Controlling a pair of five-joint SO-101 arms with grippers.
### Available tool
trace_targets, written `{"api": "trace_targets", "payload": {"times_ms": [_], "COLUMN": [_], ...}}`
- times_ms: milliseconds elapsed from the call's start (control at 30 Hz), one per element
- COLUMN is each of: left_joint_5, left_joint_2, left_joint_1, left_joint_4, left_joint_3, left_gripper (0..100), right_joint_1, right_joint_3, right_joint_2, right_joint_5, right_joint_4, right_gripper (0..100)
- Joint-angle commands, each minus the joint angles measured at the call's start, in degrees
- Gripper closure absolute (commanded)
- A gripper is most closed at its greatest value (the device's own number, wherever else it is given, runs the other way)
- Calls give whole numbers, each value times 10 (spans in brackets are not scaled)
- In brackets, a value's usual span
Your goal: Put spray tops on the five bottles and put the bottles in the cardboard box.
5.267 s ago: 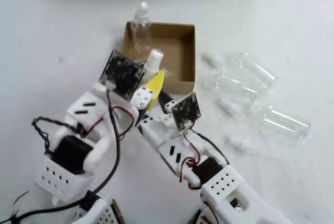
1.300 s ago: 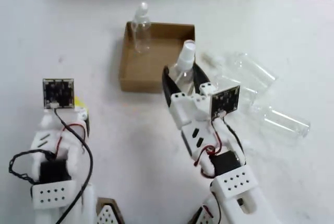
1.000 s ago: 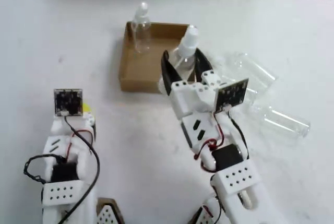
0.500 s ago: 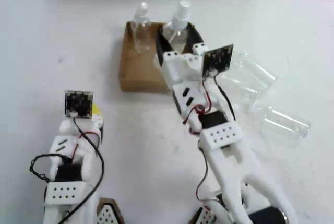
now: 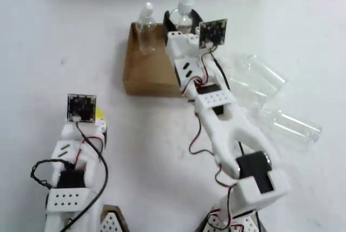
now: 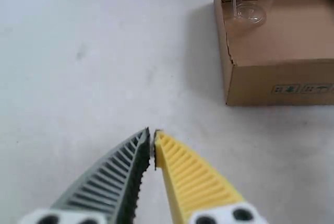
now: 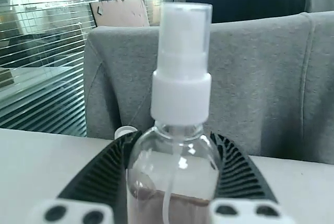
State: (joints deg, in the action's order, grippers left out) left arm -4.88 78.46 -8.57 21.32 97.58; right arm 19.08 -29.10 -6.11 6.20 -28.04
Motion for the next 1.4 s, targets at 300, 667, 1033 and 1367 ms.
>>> {"api": "trace_targets", "payload": {"times_ms": [300, 667, 1033, 1367], "left_joint_5": [-3, -3, -3, -3], "left_joint_2": [8, 8, 8, 8], "left_joint_1": [8, 8, 8, 8], "left_joint_4": [-18, -19, -18, -18], "left_joint_3": [-2, -2, -2, -2], "left_gripper": [961, 961, 961, 961], "right_joint_1": [-12, -17, -25, -22], "right_joint_3": [207, 284, 353, 376], "right_joint_2": [-170, -276, -356, -382], "right_joint_5": [0, 0, 0, -1], "right_joint_4": [-14, -14, -14, -14], "right_gripper": [930, 929, 929, 929]}}
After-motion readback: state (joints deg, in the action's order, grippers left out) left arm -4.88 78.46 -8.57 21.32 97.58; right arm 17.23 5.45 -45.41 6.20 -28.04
